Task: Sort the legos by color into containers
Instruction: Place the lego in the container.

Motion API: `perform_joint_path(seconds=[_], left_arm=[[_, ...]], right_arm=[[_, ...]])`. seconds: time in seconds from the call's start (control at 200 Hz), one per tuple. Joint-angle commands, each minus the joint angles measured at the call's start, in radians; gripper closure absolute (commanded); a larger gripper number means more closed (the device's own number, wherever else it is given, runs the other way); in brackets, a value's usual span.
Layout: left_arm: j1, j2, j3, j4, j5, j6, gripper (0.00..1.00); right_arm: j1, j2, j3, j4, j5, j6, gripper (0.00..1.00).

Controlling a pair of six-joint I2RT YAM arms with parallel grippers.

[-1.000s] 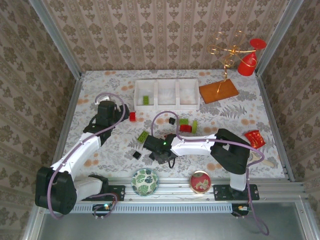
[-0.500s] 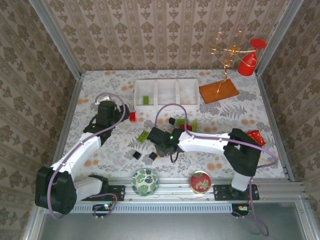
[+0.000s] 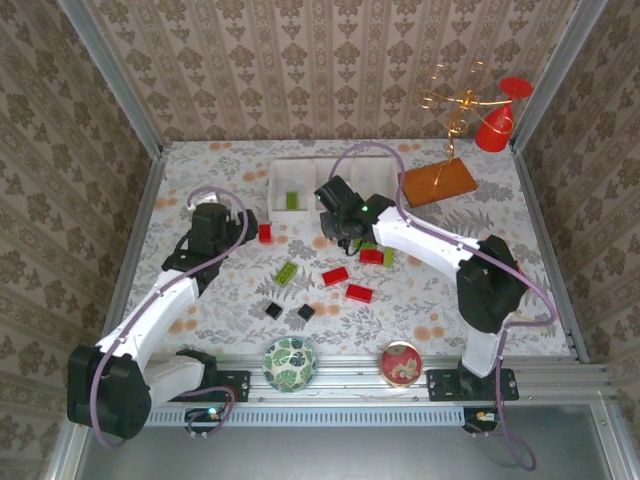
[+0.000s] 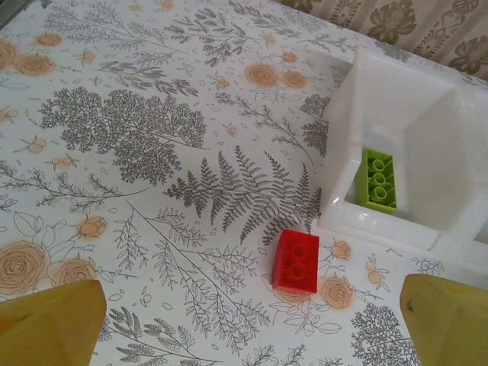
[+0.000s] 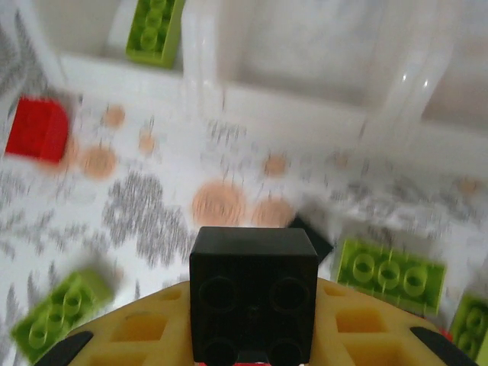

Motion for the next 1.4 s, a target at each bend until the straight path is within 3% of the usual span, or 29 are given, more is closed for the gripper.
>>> perform_joint_path(seconds=[0.0,0.31,0.675,0.8,1.16,1.4], left_arm=[[0.002,-0.04,-0.028,-0.054,0.021,0.033,0.0],[-0.005,-0.073,-0.051,-0.095,0.036,0.05,0.0],[-0.019,-0.086,-0.058,-0.126,0.057,0.068,0.0],[-0.027,-0.089,-0.06,-0.143,0.061,0.071,0.0],[-0.084,-0.112,-0.036,-0.296,0.046,0.077,0.0],[-0.176,-0.146,-0.022,-0.476,0.041,0.048,0.0]], right_arm=[[-0.037,0.1,0.103,-0.005,0.018,-0.075,0.72],[-0.104,0.321,0.338,-0.027,0.024,-0.108,0.72],[-0.113,0.423,0.428,-0.038,0.073,-0.136,0.57],[-0.113,0.423,0.433,-0.038,0.08,-0.142,0.51],[-0.112,0.33,0.39,-0.03,0.081,-0.153,0.45],[-0.102,0.154,0.235,0.01,0.074,-0.136,0.27]])
